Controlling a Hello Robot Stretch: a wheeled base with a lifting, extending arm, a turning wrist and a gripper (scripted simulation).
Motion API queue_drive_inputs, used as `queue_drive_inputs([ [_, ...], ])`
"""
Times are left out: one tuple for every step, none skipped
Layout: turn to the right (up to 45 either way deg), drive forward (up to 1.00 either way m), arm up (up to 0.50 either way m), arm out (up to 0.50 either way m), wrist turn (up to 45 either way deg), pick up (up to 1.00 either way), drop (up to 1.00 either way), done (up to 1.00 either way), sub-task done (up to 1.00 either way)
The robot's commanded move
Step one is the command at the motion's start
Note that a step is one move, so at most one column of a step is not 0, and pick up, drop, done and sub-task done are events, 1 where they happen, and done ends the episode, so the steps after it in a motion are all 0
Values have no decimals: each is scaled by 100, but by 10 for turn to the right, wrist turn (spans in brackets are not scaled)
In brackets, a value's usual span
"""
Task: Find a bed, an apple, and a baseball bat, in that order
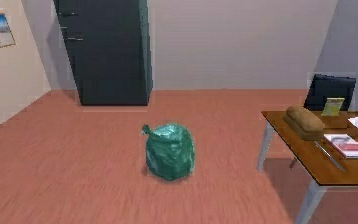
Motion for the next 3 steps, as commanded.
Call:
queue_drive_inputs([
  [450,0,0,0,0,0,0,0,0],
  [270,0,0,0,0,0,0,0,0],
  [0,60,0,0,0,0,0,0,0],
])
